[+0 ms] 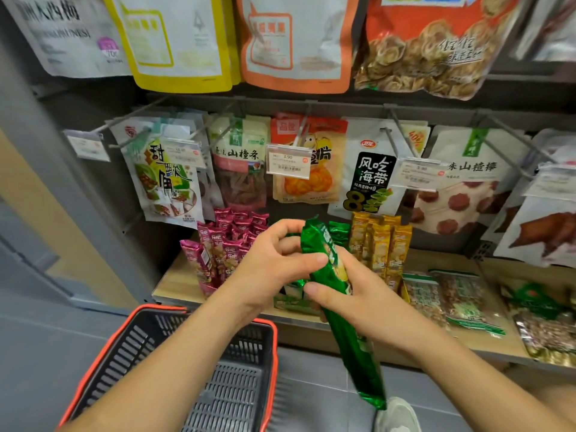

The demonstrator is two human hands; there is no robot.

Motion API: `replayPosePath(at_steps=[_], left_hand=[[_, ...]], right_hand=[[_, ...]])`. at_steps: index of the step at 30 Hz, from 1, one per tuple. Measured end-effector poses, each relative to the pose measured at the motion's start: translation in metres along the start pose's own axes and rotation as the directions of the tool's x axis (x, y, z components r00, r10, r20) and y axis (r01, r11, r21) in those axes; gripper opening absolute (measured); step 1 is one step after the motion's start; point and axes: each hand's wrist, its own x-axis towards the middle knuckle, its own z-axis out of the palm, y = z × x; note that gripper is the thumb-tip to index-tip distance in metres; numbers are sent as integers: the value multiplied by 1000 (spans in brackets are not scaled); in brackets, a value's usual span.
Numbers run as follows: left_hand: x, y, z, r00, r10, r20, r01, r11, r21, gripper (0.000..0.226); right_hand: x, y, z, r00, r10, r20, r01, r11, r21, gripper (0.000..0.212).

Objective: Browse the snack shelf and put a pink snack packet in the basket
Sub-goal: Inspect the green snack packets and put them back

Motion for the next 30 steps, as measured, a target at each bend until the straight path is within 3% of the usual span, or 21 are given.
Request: replayPosePath(at_steps=[3,8,13,16,18,20,22,24,26,28,30], left_hand=[[2,3,-7,999,33,-25,-33,999,-8,56],[2,9,-16,996,68,-54,-72,995,-64,30],[1,7,-13,991,65,-116,-76,993,-90,18],[3,7,-11,984,86,-159,-108,985,-135,16],[5,9,-12,975,96,-202,-138,970,-201,16],[7,11,-19,961,88,-261,-164,945,-284,17],[9,14,-29,964,79,-253,-170,917,-360,18],[8,15,-34,978,91,-189,-157,913,-377,24],[8,15,-33,979,94,-181,-141,953,-269,26],[9,13,-31,974,87,-211,-94,995,-26,35],[8,12,-30,974,58,-217,-23,987,160,49]], right_hand=[[2,-4,-1,1000,22,-16,-23,997,-71,38],[2,-8,-1,996,91,19,-89,993,-80,20],[4,-9,-4,997,81,8,-80,992,-99,20],[2,-10,-5,995,86,55,-90,994,68,25],[-2,-10,-6,977,145,155,-176,964,202,40],[-5,-10,-5,947,194,256,-258,934,247,45],[-6,-9,-3,948,192,254,-251,941,225,37],[-4,-8,-1,970,179,166,-204,967,152,30],[-5,-6,2,987,153,43,-151,987,-60,34],[-7,-4,5,995,82,-50,-95,902,-422,48],[-8,-3,7,995,-4,-96,-59,762,-645,58]])
